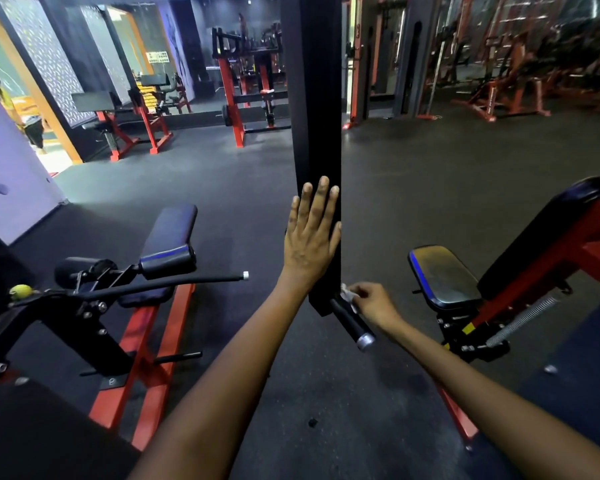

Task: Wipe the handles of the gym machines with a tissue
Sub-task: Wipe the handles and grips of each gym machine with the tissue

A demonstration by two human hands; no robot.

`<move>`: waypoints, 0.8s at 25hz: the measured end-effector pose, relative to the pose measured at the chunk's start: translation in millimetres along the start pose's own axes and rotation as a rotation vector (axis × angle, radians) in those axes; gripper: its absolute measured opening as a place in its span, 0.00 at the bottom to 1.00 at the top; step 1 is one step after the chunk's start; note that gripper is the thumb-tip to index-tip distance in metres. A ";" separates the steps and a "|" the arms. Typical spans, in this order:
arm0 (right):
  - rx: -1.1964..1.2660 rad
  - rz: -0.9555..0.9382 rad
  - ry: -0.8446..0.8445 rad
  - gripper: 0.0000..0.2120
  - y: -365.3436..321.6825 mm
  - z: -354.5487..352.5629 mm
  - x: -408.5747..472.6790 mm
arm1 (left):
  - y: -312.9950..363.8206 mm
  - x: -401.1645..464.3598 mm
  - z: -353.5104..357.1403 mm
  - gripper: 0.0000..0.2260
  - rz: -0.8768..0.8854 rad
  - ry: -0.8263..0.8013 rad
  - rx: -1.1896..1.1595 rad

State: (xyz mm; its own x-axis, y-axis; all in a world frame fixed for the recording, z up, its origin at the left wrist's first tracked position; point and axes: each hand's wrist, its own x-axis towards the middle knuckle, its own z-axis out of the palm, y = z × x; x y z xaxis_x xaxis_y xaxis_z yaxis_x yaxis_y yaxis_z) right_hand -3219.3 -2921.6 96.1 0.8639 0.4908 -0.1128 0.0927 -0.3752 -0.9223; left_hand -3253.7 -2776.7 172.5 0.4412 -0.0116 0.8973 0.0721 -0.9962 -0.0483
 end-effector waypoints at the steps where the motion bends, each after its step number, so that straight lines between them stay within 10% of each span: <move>1: 0.000 0.069 -0.062 0.11 6.5 -7.3 -9.8 | -0.7 -1.2 2.4 0.37 0.005 -0.004 -0.032; 4: 0.222 0.376 -0.428 0.15 11.9 -18.1 -22.5 | -3.2 -2.5 4.2 0.35 0.013 0.004 -0.084; 8: 0.739 0.596 -0.344 0.12 -8.5 4.1 2.0 | -5.3 -4.3 5.8 0.26 0.003 -0.019 -0.092; 15: 0.693 0.613 -0.431 0.14 16.0 -16.4 -7.1 | -6.7 -2.9 5.9 0.34 0.039 -0.014 -0.103; 20: 0.244 0.049 0.000 0.07 14.0 10.0 -21.2 | -6.9 -10.9 6.7 0.32 0.040 -0.036 -0.120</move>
State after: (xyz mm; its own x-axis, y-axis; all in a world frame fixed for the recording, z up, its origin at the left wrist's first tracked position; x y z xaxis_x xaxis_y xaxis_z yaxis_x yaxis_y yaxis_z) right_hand -3241.3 -2929.4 81.8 0.8642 0.4769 -0.1602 -0.0721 -0.1977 -0.9776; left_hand -3253.0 -2769.2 160.1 0.4734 -0.0509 0.8794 -0.0528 -0.9982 -0.0294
